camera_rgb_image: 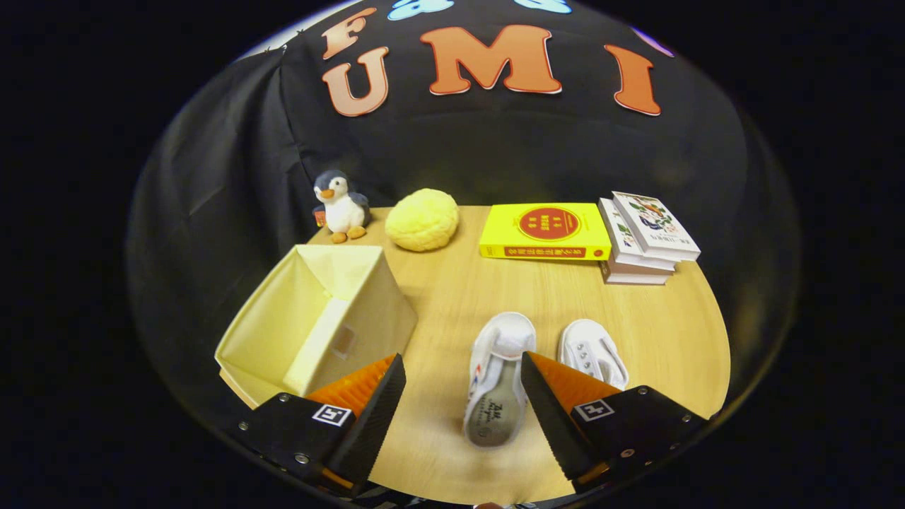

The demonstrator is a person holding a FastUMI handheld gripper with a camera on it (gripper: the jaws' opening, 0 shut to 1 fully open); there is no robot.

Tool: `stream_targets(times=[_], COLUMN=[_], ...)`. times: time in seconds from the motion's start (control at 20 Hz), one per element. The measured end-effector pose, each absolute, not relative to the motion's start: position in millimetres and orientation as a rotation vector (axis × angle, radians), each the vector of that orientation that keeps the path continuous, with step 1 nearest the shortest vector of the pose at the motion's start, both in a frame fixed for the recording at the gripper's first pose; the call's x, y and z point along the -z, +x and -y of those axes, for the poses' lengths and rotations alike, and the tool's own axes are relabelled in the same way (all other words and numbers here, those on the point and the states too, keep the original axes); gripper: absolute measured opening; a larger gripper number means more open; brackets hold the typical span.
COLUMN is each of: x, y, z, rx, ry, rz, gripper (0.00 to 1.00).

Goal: Open the storage box then place both shoes into the box .Put the left shoe in first, then the right shoe, with the right side of both shoes facing outward in a uniform manner.

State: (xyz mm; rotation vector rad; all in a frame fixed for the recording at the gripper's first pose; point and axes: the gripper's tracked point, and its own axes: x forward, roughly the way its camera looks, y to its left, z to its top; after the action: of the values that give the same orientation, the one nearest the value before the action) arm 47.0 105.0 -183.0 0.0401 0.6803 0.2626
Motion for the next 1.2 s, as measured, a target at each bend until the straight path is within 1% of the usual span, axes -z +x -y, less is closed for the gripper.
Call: stream_targets(times=[0.2,0.45,0.9,1.0,1.05,1.1,1.2], x=[211,241,286,296,300,304,310], y=[41,41,60,64,67,70,75], z=[-76,-60,-60,-62,-63,-63,-65], rx=[-0.218,-0.2,-0.194,-0.186,-0.181,-0.183,-0.176], ry=[-0.018,-0.078,-0.144,-0.127,-0.121,-0.11,-0.078], rz=[-0.74,-0.823,-0.966,-1.003,-1.015,-1.023,-1.038], gripper=[0.99,0.99,0.99,0.92,0.85,0.8,0.56])
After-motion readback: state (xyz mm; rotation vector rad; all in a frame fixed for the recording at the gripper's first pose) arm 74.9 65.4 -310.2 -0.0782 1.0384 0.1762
